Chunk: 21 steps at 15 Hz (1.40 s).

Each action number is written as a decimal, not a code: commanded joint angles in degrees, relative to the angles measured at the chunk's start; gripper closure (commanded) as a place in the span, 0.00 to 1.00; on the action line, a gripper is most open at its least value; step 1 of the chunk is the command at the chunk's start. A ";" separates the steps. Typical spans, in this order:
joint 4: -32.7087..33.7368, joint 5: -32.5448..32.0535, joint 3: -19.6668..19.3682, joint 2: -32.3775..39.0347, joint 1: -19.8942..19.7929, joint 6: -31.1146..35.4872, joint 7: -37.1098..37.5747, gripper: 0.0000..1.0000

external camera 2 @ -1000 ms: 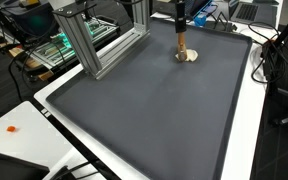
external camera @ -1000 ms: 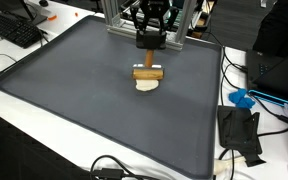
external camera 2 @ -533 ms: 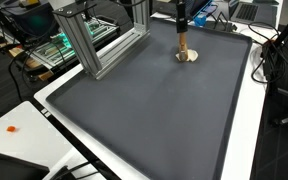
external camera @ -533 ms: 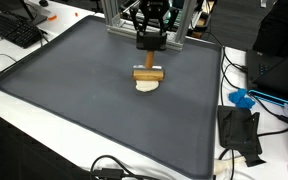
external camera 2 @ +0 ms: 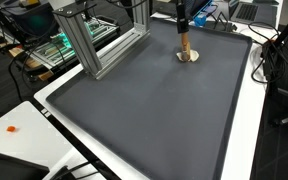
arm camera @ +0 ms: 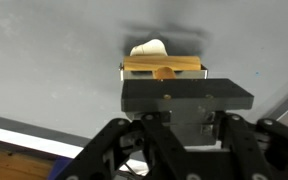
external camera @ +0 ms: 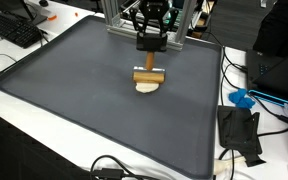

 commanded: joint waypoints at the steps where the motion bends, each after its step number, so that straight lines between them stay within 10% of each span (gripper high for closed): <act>1: -1.55 2.12 0.76 5.43 0.81 5.46 -0.89 0.77; 10: -2.57 3.69 2.43 8.53 0.11 14.95 -2.84 0.77; 21: -4.74 -8.32 -1.87 4.75 0.47 9.56 4.21 0.77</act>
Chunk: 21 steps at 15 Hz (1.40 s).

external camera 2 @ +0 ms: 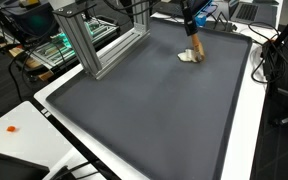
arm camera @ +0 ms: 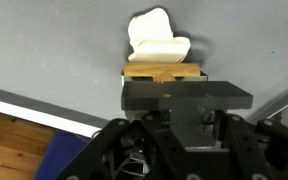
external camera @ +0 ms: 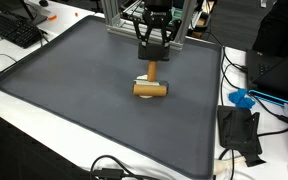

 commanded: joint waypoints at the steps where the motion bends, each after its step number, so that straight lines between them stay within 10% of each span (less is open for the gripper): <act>1: -3.54 -4.42 -2.50 0.47 0.15 -4.27 2.32 0.77; 21: -5.59 -5.86 -3.40 -3.65 0.54 -7.72 10.24 0.77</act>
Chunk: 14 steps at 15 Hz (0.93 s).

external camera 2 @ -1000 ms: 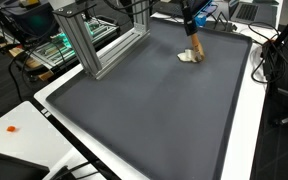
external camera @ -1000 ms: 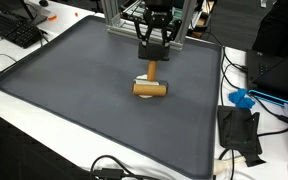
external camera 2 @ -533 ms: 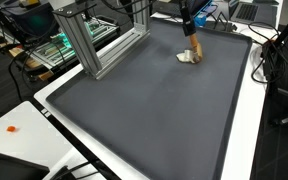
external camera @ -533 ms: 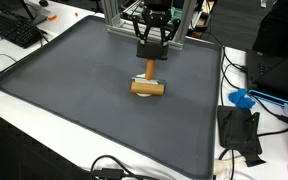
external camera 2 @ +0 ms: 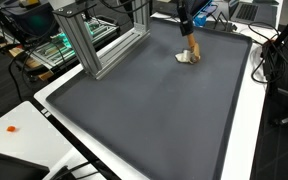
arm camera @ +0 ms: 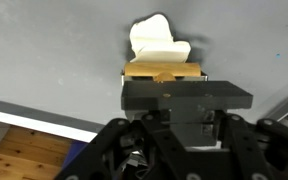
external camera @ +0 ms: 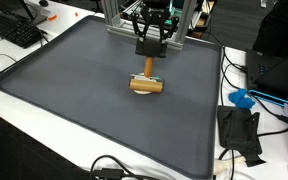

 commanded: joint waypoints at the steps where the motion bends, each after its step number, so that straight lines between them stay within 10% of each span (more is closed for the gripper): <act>1: -4.54 -1.24 -1.47 -1.52 -0.55 -5.38 1.76 0.77; 14: -11.15 -3.27 -1.81 -6.83 -1.31 -6.10 6.50 0.77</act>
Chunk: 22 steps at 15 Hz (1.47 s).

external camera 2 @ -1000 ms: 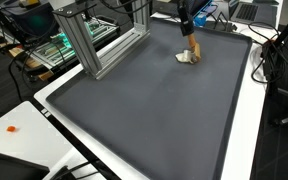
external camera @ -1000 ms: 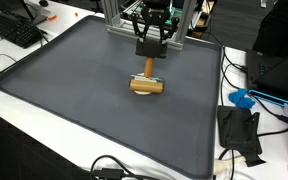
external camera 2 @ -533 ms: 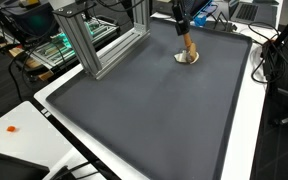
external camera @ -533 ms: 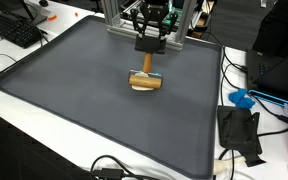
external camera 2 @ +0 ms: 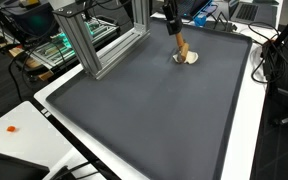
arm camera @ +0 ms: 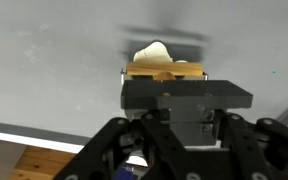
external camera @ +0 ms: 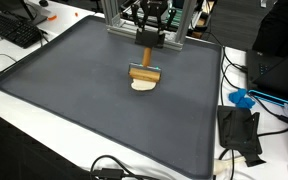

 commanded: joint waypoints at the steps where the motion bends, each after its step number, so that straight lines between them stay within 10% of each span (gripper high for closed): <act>1: -4.16 -2.19 -0.60 -0.51 -1.69 -5.04 0.95 0.77; 22: 2.05 7.95 -0.01 7.00 -1.04 -4.09 7.77 0.77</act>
